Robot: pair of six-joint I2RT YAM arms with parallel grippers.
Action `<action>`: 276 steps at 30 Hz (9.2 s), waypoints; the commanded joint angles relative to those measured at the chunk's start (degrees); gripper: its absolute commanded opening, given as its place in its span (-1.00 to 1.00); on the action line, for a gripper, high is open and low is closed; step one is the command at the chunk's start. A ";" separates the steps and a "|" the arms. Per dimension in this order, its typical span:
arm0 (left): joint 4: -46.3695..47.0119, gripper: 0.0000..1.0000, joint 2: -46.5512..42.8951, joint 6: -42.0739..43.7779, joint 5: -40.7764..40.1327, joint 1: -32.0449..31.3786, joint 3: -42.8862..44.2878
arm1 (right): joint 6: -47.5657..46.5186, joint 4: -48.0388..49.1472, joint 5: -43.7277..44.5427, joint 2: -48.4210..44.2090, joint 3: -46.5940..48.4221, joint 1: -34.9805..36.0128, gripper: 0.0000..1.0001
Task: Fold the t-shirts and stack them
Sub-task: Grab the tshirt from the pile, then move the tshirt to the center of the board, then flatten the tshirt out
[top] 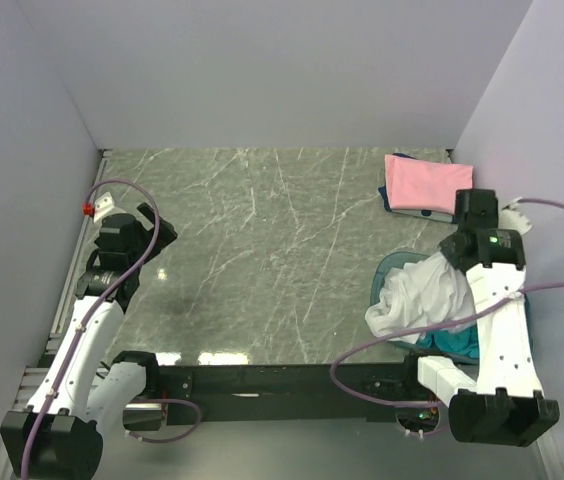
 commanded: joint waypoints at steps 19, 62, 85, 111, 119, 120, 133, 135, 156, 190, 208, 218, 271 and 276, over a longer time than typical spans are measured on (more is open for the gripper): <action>1.83 0.95 0.49 -1.84 -1.72 0.03 5.00 | -9.82 41.71 -32.37 -6.52 21.92 2.10 -1.00; -2.03 0.77 8.83 -11.51 13.22 -0.14 -4.93 | -17.21 24.74 -36.86 48.95 21.86 31.65 0.14; 1.92 0.61 21.32 -11.33 19.99 0.03 -7.74 | -19.05 30.73 -41.35 56.86 20.00 25.58 0.14; 5.87 -0.42 30.72 -10.11 21.83 0.03 -6.34 | -20.28 30.73 -41.53 66.25 31.34 25.14 -0.15; 5.00 -0.99 29.23 -8.96 21.22 0.21 -1.96 | -20.55 29.85 -46.09 63.64 34.24 23.91 -1.00; 4.12 -0.99 28.53 -8.79 20.35 0.29 -0.90 | -20.55 29.76 -46.45 62.41 34.07 23.47 -1.00; -9.24 -0.99 14.12 -7.65 12.52 5.64 24.32 | -24.50 21.95 -43.12 36.48 34.94 17.23 -1.00; -11.69 -0.99 13.33 -7.56 11.90 6.27 28.71 | -25.12 20.10 -41.71 32.53 36.52 17.23 -1.00; -0.19 0.46 38.70 -1.75 24.55 13.13 36.46 | -24.41 17.47 -44.77 52.80 46.46 14.94 -0.46; -10.56 -0.06 22.81 -11.16 11.90 -3.04 -2.65 | -21.16 30.03 -46.19 37.61 8.32 16.70 -0.13; -9.51 -0.34 25.36 -10.46 11.02 -3.13 -4.58 | -20.90 29.50 -45.48 37.79 7.61 17.14 -0.15; -7.93 -0.39 26.68 -10.28 11.29 -3.13 -5.28 | -20.90 29.32 -45.22 37.61 7.61 17.14 -0.16; -14.87 -0.99 11.48 -11.42 9.88 5.57 6.94 | -26.52 23.61 -31.51 65.82 33.71 16.35 -0.29; -14.61 -0.99 10.69 -11.51 9.97 5.66 5.97 | -26.44 23.70 -32.21 65.65 32.75 16.26 -0.34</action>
